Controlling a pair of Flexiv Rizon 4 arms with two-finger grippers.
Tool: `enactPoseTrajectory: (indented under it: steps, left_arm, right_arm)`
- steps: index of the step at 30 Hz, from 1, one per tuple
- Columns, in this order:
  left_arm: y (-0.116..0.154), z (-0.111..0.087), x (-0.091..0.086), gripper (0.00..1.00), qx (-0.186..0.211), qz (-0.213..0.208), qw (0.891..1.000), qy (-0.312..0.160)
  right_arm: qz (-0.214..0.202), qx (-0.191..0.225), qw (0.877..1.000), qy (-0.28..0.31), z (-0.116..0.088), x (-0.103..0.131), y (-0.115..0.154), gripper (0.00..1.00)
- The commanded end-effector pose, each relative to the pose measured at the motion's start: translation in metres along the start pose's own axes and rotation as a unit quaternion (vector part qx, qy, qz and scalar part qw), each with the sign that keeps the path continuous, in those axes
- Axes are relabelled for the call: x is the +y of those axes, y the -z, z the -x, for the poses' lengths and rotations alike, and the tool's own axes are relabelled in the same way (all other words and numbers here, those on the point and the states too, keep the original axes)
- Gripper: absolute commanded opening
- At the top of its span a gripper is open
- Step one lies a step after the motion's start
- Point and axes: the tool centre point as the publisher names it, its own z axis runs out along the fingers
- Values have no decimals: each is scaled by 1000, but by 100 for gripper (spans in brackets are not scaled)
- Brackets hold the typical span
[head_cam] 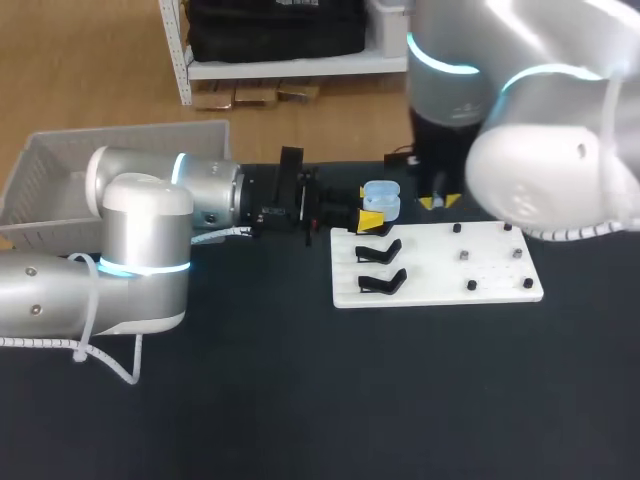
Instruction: Pick up each earbud case from the left stands, insert the matching earbuds, close the lid, and place the case in the box.
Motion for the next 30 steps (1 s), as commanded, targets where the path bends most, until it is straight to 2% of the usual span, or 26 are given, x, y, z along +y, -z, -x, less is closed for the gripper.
enactPoseTrajectory:
  steps: [1, 6, 11, 25, 30]
  left_arm:
    - [0, -1, -2, 0, -1, 3, 1000, -2]
    - [0, -1, -2, 0, -1, 3, 1000, -2]
    - [0, -1, -2, 0, -1, 3, 1000, -2]
    - [0, -1, -2, 0, -1, 3, 1000, -2]
    - [0, -1, -2, 0, -1, 3, 1000, -2]
  right_arm:
    - [-24, -5, 997, 79, 9, 23, 3, 0]
    - [-16, 6, 993, 119, 20, 38, 7, 0]
    - [-1, 43, 989, 145, 28, 47, 6, 0]
    - [-1, 43, 989, 145, 28, 47, 6, 0]
    - [4, 33, 986, 161, 31, 57, 9, 0]
